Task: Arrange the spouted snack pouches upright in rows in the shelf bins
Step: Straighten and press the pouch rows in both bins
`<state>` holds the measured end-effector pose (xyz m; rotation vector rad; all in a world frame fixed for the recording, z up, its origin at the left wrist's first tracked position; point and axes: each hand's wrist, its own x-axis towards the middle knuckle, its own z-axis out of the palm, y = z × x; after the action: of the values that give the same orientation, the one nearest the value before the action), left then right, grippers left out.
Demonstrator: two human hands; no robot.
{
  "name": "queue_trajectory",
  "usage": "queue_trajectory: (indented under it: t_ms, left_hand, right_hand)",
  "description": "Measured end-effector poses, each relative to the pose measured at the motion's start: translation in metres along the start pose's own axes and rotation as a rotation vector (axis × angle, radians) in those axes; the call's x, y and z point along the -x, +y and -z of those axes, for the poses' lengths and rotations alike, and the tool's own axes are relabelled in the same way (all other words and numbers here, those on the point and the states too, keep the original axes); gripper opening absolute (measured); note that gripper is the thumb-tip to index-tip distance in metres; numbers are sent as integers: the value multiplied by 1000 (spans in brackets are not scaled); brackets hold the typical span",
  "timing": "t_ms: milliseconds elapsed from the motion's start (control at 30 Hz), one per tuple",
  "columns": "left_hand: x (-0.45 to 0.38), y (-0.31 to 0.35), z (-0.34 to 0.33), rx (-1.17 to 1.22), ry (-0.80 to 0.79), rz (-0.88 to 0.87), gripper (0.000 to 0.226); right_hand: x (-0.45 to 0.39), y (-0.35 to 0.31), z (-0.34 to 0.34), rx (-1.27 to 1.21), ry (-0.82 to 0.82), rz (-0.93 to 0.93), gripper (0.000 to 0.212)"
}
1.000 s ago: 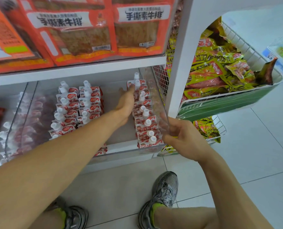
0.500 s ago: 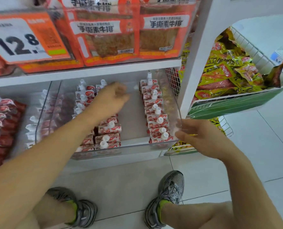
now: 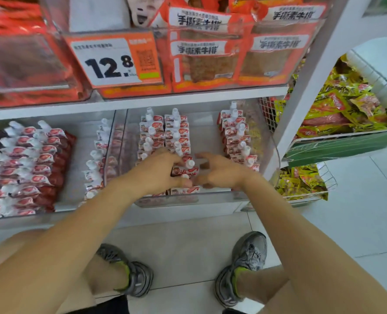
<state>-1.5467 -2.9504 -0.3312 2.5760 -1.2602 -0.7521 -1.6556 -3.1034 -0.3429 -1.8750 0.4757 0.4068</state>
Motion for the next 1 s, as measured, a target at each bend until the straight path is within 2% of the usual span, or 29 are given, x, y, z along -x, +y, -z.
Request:
queue_trajectory:
  t_ms: [67, 100, 267, 333, 400, 467, 600, 633, 700, 733, 767, 833, 867, 933, 1000]
  left_hand:
    - [2, 5, -8, 89, 53, 40, 63]
    - [2, 8, -14, 125, 85, 51, 61]
    - [2, 20, -32, 274, 121, 80, 66]
    - [-3, 12, -34, 351, 115, 84, 79]
    - [-8, 2, -35, 452, 109, 86, 94]
    - [-14, -8, -42, 541, 35, 88, 97]
    - [-22, -10, -45, 770, -80, 68, 106]
    - [-24, -8, -44, 792, -95, 68, 101]
    - [-27, -4, -42, 853, -128, 63, 67]
    - [-29, -3, -44, 905, -113, 79, 58]
    - [-31, -3, -46, 922, -55, 115, 66]
    - [-36, -4, -51, 897, 107, 231, 101]
    - [-38, -2, -51, 912, 151, 281, 104]
    - [-43, 1, -55, 931, 186, 339, 97]
    - [-49, 6, -55, 918, 192, 314, 88]
  right_hand:
    - [-2, 1, -6, -126, -31, 18, 39]
    - [-2, 2, -6, -144, -21, 27, 38]
    - [-1, 11, 4, -100, 10, 2, 49]
    - [0, 13, 7, -110, -19, -23, 52]
    - [1, 15, 11, -169, -42, -61, 66]
    - [0, 18, 12, -185, -63, -51, 72]
    - [-3, 26, 12, -158, -86, -4, 65]
    - [-3, 28, 14, -179, -86, -11, 62]
    - [-4, 31, 20, -237, -103, -47, 54]
    - [-5, 31, 23, -239, -102, -75, 51]
    - [-7, 32, 25, -193, -74, -93, 52]
    - [-15, 33, 28, -34, 22, -84, 61]
    - [-19, 32, 27, 8, 64, -57, 63]
    - [-26, 28, 22, -13, 112, -1, 63]
    - [-32, 26, 17, -100, 131, 8, 58]
